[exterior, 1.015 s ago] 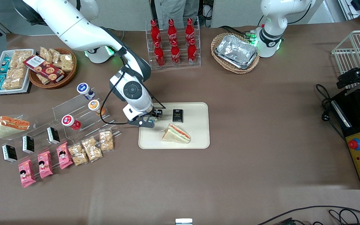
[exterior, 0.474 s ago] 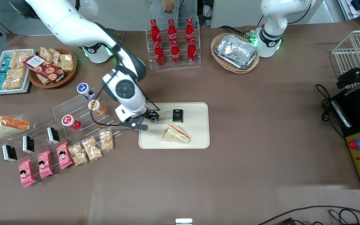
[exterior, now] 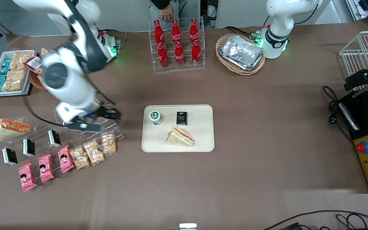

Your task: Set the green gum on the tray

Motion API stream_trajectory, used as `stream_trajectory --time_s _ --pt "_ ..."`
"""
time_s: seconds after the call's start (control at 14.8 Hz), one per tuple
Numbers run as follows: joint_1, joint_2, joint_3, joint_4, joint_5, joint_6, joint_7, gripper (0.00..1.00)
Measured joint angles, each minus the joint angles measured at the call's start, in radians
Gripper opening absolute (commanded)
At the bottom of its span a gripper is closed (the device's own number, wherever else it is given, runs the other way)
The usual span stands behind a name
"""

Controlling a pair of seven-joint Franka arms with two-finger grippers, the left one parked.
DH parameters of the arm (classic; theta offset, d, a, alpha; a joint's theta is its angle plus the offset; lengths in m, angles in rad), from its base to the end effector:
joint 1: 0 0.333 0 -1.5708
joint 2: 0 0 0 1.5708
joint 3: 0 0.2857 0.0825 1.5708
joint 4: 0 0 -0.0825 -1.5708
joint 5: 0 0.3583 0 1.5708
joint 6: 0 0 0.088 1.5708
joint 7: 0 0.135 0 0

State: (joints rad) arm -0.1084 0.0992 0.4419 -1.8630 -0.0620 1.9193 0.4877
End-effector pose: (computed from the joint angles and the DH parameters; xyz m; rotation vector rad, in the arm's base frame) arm 0.5274 0.1716 0.4152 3.1071 -0.2073 -0.0374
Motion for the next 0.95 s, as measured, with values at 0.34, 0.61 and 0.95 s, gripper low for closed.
stream_trajectory --time_s 0.34,0.61,0.95 --pt "-0.058 -0.099 -0.161 0.142 0.055 -0.253 -0.251 1.0" --pt "-0.06 -0.128 -0.338 0.2 0.06 -0.305 -0.492 1.0" --pt "-0.001 -0.134 -0.475 0.216 0.061 -0.315 -0.581 1.0"
